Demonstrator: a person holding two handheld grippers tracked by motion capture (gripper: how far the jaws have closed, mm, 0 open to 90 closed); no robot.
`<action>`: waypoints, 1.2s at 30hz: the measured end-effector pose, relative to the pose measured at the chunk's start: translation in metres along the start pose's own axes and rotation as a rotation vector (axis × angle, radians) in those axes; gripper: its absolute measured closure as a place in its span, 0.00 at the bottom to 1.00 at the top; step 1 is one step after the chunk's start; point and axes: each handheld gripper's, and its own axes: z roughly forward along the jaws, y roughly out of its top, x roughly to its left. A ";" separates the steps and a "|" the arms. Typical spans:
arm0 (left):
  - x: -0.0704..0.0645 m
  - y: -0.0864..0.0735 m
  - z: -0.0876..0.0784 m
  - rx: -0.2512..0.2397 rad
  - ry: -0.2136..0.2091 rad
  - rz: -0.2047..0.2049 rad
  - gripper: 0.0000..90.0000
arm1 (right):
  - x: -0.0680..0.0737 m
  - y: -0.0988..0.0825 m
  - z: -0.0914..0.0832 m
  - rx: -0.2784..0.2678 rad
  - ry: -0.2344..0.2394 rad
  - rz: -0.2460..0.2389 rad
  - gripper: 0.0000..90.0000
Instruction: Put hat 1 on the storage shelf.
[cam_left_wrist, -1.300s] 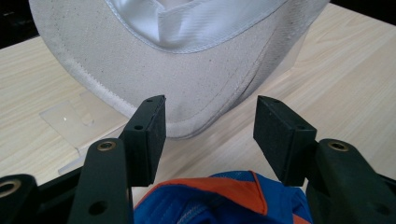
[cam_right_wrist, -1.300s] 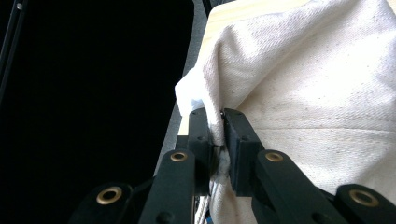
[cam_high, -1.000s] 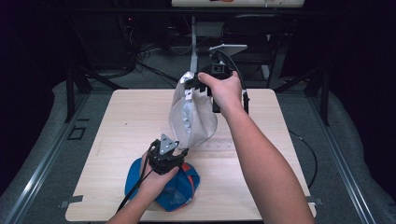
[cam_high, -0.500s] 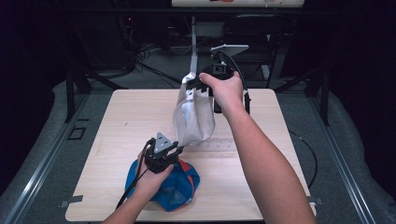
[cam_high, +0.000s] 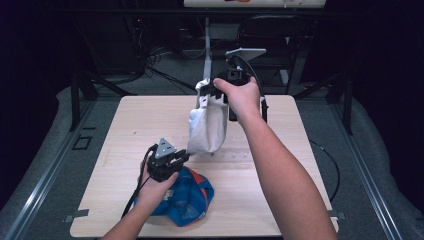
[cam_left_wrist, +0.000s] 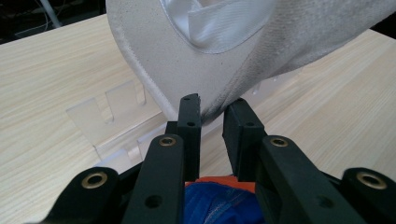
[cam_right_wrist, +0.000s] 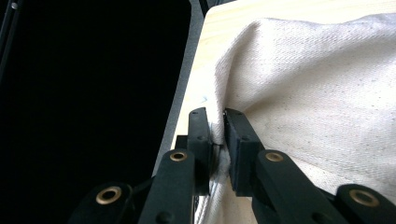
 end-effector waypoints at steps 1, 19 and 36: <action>0.000 0.000 0.000 0.000 -0.001 -0.002 0.86 | 0.000 0.000 0.001 0.002 0.000 0.000 0.91; 0.004 -0.002 -0.002 0.001 0.002 -0.018 0.89 | -0.001 0.000 0.018 0.021 0.005 -0.006 0.91; 0.005 -0.001 0.002 0.006 -0.015 -0.077 0.89 | -0.008 0.000 0.037 0.040 0.008 -0.004 0.91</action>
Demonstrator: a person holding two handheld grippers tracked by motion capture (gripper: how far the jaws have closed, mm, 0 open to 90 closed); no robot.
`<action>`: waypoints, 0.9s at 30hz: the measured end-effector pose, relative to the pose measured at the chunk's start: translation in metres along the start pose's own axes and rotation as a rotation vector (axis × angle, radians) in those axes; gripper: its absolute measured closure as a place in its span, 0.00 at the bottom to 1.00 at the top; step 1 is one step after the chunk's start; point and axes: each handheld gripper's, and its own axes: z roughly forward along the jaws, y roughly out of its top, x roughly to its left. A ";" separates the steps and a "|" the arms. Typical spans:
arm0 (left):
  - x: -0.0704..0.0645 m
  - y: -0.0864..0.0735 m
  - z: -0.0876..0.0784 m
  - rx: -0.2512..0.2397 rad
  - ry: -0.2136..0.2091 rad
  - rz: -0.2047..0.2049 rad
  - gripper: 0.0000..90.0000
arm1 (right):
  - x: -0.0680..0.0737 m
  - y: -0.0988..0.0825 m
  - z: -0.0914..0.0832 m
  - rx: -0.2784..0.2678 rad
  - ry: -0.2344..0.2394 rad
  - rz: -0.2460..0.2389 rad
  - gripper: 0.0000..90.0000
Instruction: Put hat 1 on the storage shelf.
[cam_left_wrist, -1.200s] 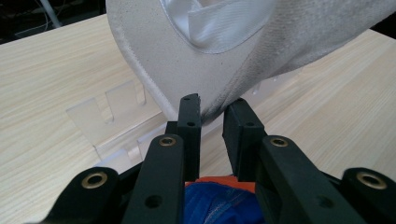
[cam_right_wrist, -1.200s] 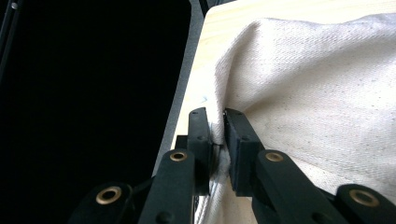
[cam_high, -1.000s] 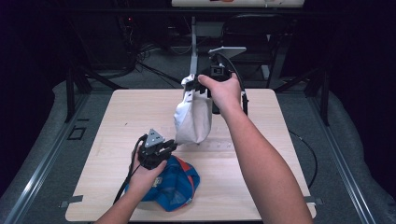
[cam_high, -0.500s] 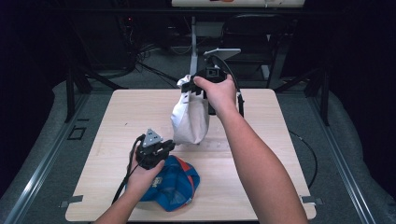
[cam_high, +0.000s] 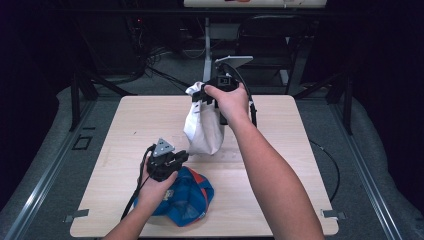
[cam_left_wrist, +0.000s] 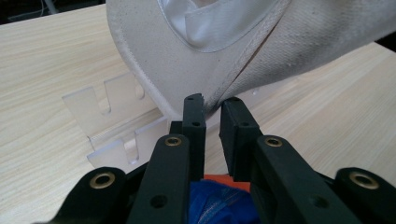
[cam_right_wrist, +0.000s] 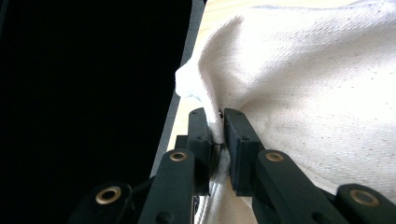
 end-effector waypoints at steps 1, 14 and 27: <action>0.001 0.001 0.000 0.002 -0.003 -0.003 0.89 | 0.000 0.000 0.001 0.005 0.001 0.008 0.91; -0.003 -0.002 -0.001 -0.003 0.009 0.028 0.80 | -0.002 -0.001 0.004 0.020 0.003 -0.001 0.91; -0.017 0.006 0.004 -0.027 0.055 0.102 0.53 | -0.004 -0.001 0.000 0.016 -0.004 -0.002 0.91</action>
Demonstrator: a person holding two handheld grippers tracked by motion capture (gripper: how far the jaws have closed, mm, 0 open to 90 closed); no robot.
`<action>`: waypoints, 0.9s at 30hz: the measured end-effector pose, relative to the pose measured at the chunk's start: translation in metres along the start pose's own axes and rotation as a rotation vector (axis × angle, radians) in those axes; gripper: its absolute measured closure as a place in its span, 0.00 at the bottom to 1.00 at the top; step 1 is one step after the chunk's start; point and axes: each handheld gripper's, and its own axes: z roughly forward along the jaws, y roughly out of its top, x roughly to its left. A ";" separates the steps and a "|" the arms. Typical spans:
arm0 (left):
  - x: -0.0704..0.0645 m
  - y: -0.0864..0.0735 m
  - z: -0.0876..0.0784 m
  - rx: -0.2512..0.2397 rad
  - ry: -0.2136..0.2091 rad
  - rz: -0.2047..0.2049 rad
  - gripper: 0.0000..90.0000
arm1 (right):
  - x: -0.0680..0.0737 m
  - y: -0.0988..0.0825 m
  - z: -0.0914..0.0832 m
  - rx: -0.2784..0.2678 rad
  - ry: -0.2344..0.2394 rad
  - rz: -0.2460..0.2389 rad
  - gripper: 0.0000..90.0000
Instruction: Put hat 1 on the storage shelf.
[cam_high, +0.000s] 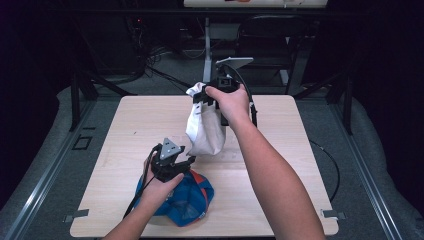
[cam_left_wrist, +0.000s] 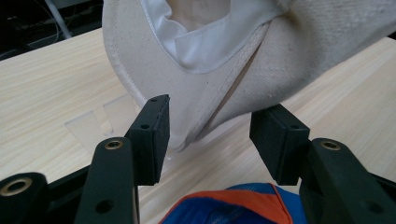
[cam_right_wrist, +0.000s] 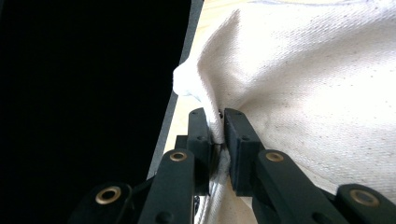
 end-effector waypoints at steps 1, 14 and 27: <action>-0.001 0.002 0.004 0.012 0.019 -0.005 0.54 | 0.000 0.000 0.001 0.001 0.003 -0.001 0.91; 0.006 -0.002 0.006 -0.005 -0.007 -0.054 0.85 | 0.006 -0.003 0.004 0.002 0.005 -0.012 0.91; 0.008 -0.008 0.004 -0.031 -0.005 -0.059 0.87 | 0.008 -0.006 0.004 -0.006 -0.004 -0.042 0.76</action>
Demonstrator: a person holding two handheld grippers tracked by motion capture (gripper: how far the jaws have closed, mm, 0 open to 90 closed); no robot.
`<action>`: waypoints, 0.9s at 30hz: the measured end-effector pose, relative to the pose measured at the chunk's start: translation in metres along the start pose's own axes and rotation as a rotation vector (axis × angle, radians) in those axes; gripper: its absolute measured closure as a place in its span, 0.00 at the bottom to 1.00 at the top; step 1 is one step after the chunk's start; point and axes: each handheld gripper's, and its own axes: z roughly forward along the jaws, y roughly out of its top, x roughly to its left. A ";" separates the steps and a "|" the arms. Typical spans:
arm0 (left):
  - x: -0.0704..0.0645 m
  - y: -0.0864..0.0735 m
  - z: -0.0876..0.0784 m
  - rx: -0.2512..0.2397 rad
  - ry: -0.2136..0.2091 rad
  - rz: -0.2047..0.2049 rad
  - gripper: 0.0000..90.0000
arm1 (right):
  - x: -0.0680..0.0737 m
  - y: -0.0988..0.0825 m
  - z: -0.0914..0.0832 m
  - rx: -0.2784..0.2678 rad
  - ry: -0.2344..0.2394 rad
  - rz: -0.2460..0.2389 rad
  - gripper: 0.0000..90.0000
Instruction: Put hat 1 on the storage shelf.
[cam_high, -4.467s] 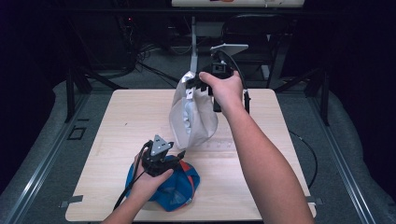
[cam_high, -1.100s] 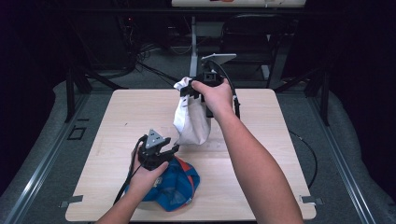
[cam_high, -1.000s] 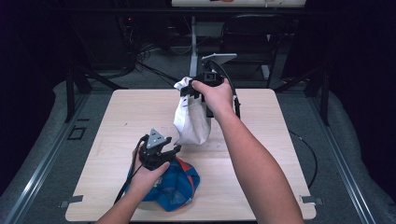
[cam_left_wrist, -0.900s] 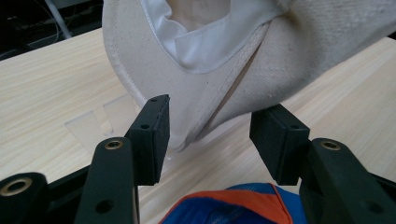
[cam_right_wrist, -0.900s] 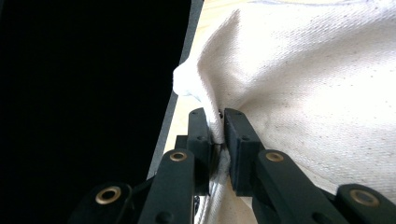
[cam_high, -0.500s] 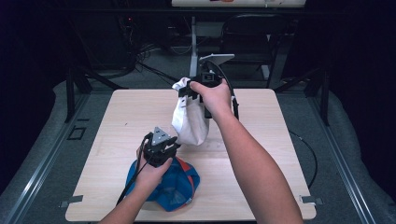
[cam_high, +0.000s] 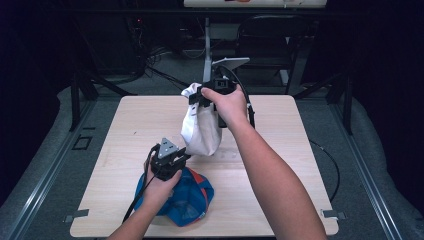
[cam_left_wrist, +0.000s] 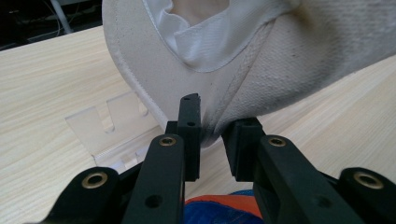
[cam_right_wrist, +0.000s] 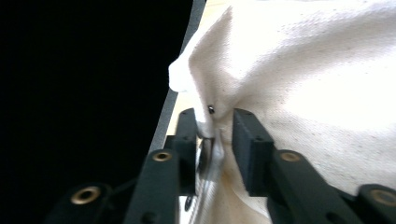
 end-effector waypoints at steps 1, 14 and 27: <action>0.000 0.000 0.000 -0.002 0.002 -0.001 0.87 | 0.001 0.000 -0.001 -0.006 -0.003 -0.005 0.74; 0.007 -0.005 -0.003 0.006 0.019 -0.010 0.90 | 0.002 -0.006 -0.027 -0.087 -0.009 -0.080 0.65; 0.020 -0.020 -0.004 0.022 0.011 -0.073 0.93 | -0.005 -0.010 -0.040 -0.095 -0.039 -0.086 0.65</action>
